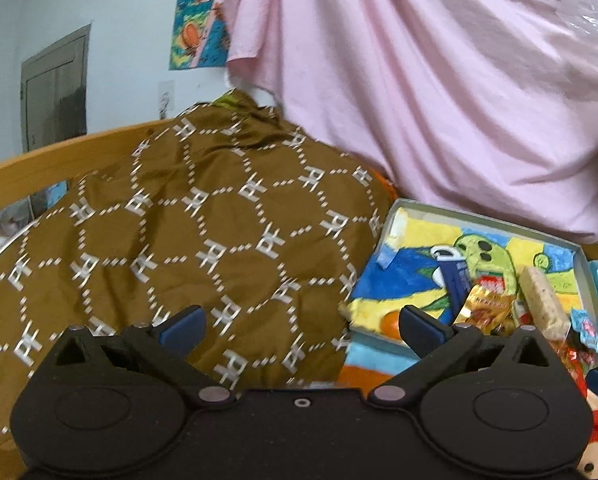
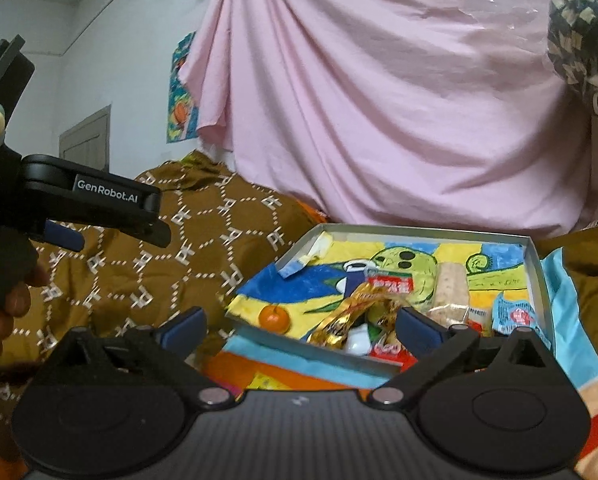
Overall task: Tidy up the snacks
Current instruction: 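Move both tools back toward the cracker packet and round cake on the blanket, then grasp the wrapped round cake with the left tool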
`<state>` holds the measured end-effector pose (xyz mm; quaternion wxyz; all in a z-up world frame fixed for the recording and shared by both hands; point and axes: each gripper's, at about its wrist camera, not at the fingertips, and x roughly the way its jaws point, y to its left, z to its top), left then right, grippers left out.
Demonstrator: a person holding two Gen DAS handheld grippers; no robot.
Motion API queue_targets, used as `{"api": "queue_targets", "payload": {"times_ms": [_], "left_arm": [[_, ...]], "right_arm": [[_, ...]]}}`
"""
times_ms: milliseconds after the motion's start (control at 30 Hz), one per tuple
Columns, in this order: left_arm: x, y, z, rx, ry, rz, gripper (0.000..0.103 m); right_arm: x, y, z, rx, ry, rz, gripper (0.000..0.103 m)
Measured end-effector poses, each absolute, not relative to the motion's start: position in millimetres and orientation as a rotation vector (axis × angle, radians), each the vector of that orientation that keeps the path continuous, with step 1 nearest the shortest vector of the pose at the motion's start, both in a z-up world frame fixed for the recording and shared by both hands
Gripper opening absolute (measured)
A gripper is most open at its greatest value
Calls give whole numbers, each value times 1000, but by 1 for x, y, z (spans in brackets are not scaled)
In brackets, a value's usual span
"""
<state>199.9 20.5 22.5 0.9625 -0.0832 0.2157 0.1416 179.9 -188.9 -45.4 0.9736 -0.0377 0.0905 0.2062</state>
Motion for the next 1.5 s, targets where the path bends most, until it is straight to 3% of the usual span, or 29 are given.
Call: {"api": "queue_targets", "payload": {"times_ms": [400,800,1500], "left_arm": [[158,25,-22,-122,579,277,102],[152,30,-57,-87,685,241,102],[175,35,-69,-90,716,224,102]], "right_arm": [[156,-171,-57,-129,308,455,103],[172,-155,-95,-93,634,429,103],[197,-144,-106,-98,711,377,103]]}}
